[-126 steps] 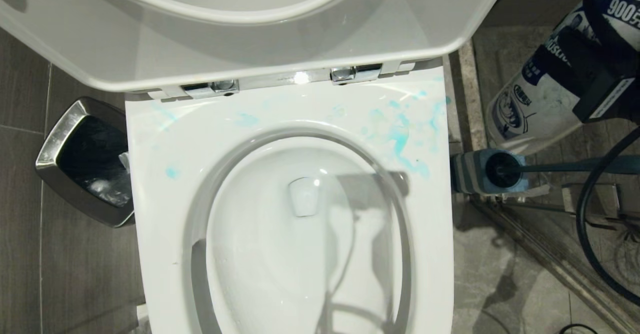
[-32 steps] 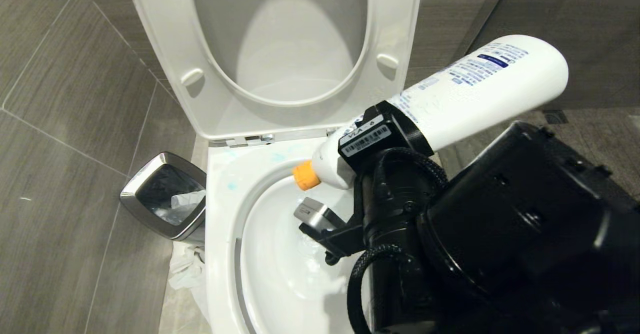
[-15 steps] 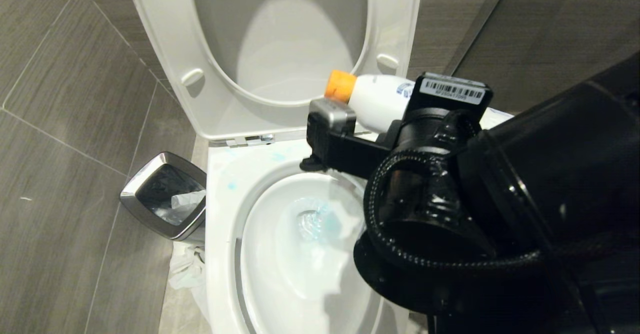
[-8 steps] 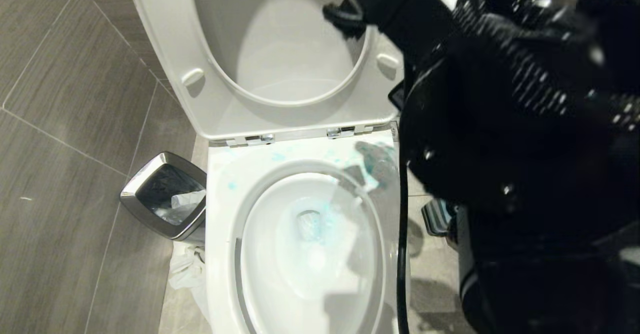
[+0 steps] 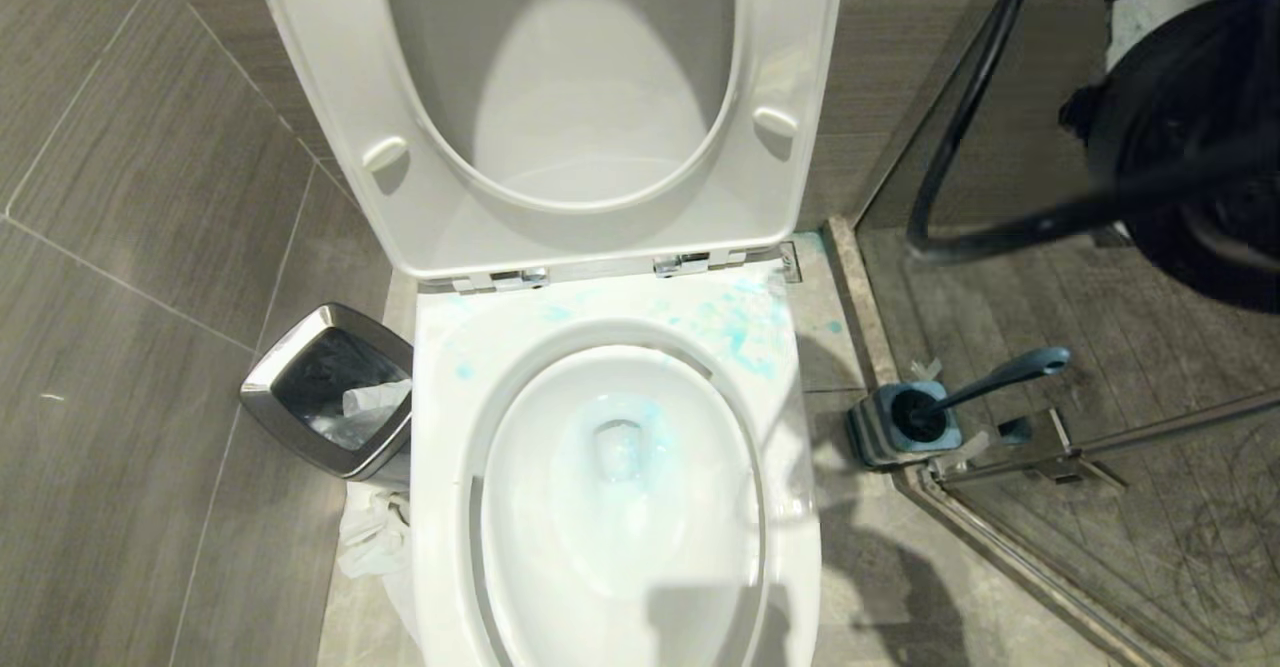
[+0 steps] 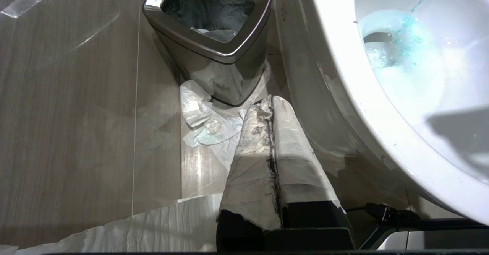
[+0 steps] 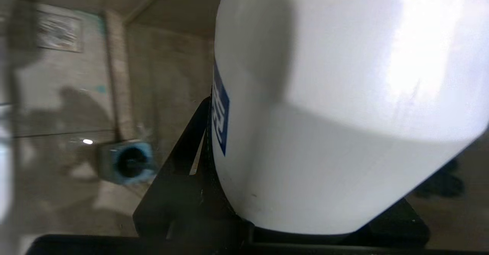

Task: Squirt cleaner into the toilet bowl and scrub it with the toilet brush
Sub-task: Place the cleaning agent on the floor

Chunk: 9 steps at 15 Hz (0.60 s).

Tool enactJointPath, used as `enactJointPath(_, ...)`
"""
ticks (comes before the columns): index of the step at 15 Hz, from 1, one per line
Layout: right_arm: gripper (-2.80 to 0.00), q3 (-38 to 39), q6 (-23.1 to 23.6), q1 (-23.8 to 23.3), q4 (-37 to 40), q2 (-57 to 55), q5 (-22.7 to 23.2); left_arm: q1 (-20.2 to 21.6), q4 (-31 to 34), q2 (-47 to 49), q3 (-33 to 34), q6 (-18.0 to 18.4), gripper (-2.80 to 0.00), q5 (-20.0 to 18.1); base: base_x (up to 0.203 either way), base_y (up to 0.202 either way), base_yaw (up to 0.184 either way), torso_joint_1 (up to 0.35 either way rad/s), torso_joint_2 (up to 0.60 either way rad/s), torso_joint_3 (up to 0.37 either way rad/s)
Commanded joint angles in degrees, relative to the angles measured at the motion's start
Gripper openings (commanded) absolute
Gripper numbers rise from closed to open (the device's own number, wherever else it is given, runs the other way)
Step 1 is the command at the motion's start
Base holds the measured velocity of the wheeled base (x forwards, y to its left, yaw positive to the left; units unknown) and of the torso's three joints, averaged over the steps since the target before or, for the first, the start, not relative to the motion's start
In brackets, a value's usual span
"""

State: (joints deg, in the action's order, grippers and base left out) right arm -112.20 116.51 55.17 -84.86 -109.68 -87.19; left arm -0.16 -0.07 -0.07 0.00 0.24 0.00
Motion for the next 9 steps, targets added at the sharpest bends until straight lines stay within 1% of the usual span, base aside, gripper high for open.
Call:
enactJointPath(1,-2.8,-1.3,1.5,-6.1,1.8,-0.4,-0.3,0.0,0.0,0.1,0.0,-0.1,-2.8,0.0,0.0,0.0,0.0,0.0,0.0,0.0)
enactJointPath(3,-2.8,-1.4,1.7,-9.0,5.7,-0.8,-0.3,0.0,0.0,0.1,0.0,0.0,-2.8,0.0,0.0,0.0,0.0,0.0,0.0,0.0)
enactJointPath(4,-2.8,-1.4,1.7,-11.3,8.2,-0.9,-0.2,0.0,0.0,0.1,0.0,0.0,-2.8,0.0,0.0,0.0,0.0,0.0,0.0,0.0)
enactJointPath(5,-2.8,-1.3,1.7,-13.3,13.1,-1.0,-0.1,0.0,0.0,0.1,0.0,0.0,-2.8,0.0,0.0,0.0,0.0,0.0,0.0,0.0)
enactJointPath(6,-2.8,-1.6,1.7,-14.9,19.6,-0.7,0.3,0.0,0.0,0.1,0.0,0.0,-2.8,0.0,0.0,0.0,0.0,0.0,0.0,0.0)
enactJointPath(7,-2.8,-1.9,1.6,-16.7,28.8,0.0,1.6,0.0,0.0,0.1,0.0,0.0,-2.8,0.0,0.0,0.0,0.0,0.0,0.0,0.0)
enactJointPath(8,-2.8,-2.2,1.4,-18.7,37.9,1.1,4.1,0.0,0.0,0.1,0.0,0.0,-2.8,0.0,0.0,0.0,0.0,0.0,0.0,0.0)
enactJointPath(9,-2.8,-2.5,1.2,-21.3,44.9,2.1,8.3,0.0,0.0,0.1,0.0,0.0,-2.8,0.0,0.0,0.0,0.0,0.0,0.0,0.0)
